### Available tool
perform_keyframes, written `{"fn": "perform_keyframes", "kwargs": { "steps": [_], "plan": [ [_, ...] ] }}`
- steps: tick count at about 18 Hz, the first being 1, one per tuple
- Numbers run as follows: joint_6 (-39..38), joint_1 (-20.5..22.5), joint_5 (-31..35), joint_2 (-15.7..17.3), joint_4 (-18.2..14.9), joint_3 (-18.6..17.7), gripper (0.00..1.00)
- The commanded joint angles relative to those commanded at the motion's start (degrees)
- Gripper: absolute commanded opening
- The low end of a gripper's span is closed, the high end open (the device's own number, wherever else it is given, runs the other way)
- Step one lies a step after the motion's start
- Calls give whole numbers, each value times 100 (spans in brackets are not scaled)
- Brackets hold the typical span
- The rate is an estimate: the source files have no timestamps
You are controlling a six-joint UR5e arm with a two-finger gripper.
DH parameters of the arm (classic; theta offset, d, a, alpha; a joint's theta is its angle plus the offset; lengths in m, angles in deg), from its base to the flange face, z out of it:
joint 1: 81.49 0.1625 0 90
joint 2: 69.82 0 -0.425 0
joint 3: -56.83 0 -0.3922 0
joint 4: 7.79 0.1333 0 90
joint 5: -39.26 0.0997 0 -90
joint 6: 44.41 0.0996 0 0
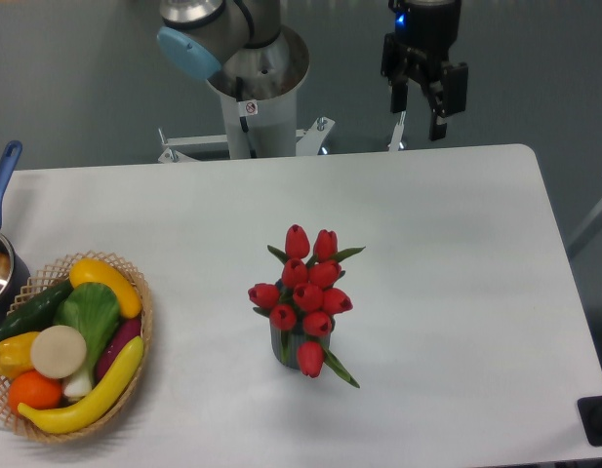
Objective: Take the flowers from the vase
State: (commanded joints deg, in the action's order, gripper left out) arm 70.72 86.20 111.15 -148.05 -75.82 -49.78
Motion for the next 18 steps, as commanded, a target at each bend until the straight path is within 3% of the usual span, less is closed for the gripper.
{"fn": "perform_keyframes", "kwargs": {
  "steps": [6, 10, 15, 18],
  "plan": [
    [-44, -9, 9, 0, 0, 0, 100],
    [-930, -18, -500, 70, 26, -246, 100],
    [-2063, -88, -623, 132, 18, -351, 100],
    [-2408, -202, -1185, 79, 35, -518, 100]
  ]
}}
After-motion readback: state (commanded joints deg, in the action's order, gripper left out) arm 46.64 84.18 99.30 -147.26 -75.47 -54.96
